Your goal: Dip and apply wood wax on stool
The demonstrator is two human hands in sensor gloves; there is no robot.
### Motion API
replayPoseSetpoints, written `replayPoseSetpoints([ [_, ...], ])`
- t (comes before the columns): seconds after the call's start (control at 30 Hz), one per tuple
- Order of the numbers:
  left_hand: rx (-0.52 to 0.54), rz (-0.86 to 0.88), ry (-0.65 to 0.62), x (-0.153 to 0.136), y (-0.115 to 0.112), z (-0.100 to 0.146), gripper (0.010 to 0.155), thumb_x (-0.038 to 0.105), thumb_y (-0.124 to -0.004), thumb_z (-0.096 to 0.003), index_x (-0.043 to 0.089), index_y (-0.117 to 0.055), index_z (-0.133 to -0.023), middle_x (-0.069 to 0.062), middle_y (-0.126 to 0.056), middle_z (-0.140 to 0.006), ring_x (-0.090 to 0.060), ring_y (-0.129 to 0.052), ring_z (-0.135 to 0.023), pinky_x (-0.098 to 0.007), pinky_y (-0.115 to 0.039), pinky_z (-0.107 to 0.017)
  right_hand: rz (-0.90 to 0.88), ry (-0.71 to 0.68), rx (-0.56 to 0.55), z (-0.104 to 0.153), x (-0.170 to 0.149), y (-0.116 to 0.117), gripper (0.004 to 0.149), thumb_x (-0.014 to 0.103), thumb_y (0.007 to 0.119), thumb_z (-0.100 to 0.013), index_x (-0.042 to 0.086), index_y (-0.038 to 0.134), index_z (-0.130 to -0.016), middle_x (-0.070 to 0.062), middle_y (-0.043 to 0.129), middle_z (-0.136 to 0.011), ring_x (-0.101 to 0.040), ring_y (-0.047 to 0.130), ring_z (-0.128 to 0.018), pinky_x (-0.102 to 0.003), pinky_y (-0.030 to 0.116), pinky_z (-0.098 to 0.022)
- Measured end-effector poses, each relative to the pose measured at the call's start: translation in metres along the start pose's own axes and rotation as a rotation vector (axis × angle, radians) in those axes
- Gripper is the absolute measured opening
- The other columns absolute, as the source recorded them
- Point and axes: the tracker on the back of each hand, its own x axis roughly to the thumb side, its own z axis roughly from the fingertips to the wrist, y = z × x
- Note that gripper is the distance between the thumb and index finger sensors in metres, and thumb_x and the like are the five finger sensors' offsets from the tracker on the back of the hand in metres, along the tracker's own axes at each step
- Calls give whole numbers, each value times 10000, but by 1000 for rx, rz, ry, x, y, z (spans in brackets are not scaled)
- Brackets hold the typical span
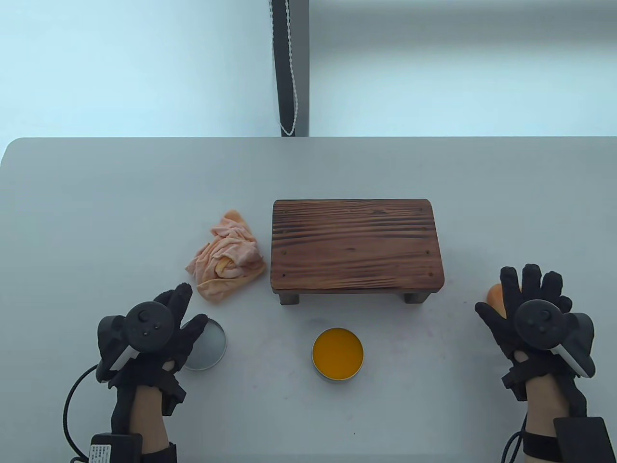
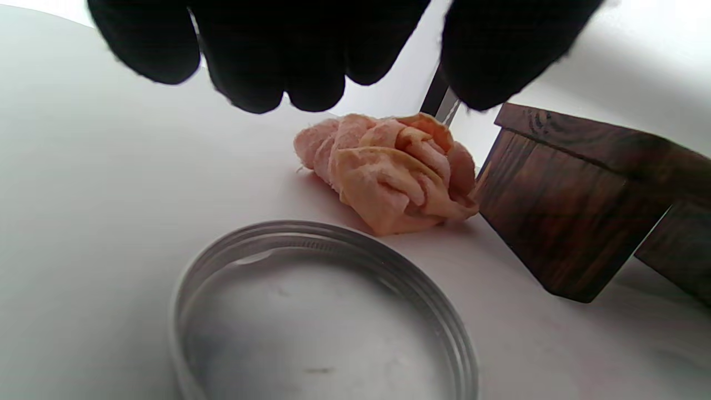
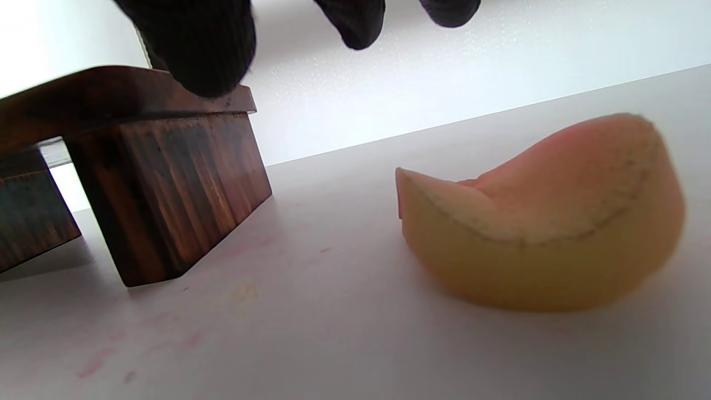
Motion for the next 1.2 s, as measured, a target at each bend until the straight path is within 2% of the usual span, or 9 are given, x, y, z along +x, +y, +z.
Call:
replayPoseSetpoints([
  [0.2, -120, -109, 77, -8, -20, -22, 658, 342, -889, -540, 44, -704, -1097, -272, -780, -1077, -488, -816, -937, -714, -709, -645, 28, -20, 17, 0, 6, 4, 834, 481, 792, -557, 21, 449, -1163, -476, 319, -1186, -784, 199, -966, -888, 318, -555],
  [0.3, -165, -138, 132, -11, -26, -27, 615, 329, -917, -528, 72, -736, -1057, -248, -804, -1050, -458, -838, -916, -695, -727, -637, 3, -50, -65, 2, 7, 1, 809, 466, 805, -551, 26, 492, -1153, -465, 364, -1188, -778, 238, -981, -891, 340, -561],
  [0.57, -249, -218, 248, -13, -35, -32, 533, 209, -999, -511, 123, -770, -985, -218, -818, -1005, -451, -839, -893, -705, -715, -638, 7, -17, -7, 1, 3, 3, 813, 455, 801, -558, 19, 469, -1159, -481, 324, -1183, -792, 213, -966, -886, 348, -567],
  [0.87, -191, -241, 262, -10, -33, -33, 504, 147, -1057, -397, 190, -860, -859, -185, -865, -950, -422, -880, -856, -686, -747, -623, -10, 3, 41, 1, 1, 4, 818, 453, 798, -561, 7, 462, -1159, -493, 309, -1176, -801, 207, -953, -883, 352, -565],
  [0.97, -90, -200, 227, -5, -17, -22, 532, 96, -1080, -370, 197, -854, -841, -227, -914, -964, -430, -961, -830, -644, -835, -578, -10, -8, 26, 2, 3, 3, 812, 450, 798, -563, 7, 466, -1157, -493, 310, -1175, -801, 209, -954, -883, 353, -565],
  [1.03, -38, -146, 146, 0, -8, -16, 539, -31, -1086, -403, 186, -838, -830, -249, -970, -931, -404, -1043, -759, -577, -921, -516, -4, -29, -14, 3, 8, 1, 805, 444, 802, -560, 8, 479, -1156, -488, 322, -1179, -798, 213, -960, -884, 352, -568],
  [1.07, -23, -110, 102, 4, -3, -12, 581, -333, -991, -577, 166, -835, -831, -244, -998, -898, -385, -1084, -701, -536, -960, -477, 9, -40, -19, 4, 11, 0, 805, 445, 801, -560, 10, 478, -1156, -489, 323, -1179, -797, 214, -961, -884, 354, -568],
  [1.13, 35, -94, 49, 14, 3, -5, 602, -381, -958, -615, 162, -824, -836, -204, -1033, -821, -339, -1116, -601, -476, -994, -413, 20, -69, -37, 6, 17, -2, 805, 445, 801, -560, 9, 480, -1155, -488, 327, -1178, -796, 219, -961, -883, 359, -568],
  [1.2, 44, -78, -43, 26, 6, 0, 565, -264, -1005, -562, 171, -790, -851, -179, -979, -858, -353, -1071, -636, -498, -965, -436, 24, -102, -41, 8, 25, -5, 810, 442, 805, -557, 9, 473, -1156, -494, 307, -1176, -801, 204, -956, -886, 353, -565],
])
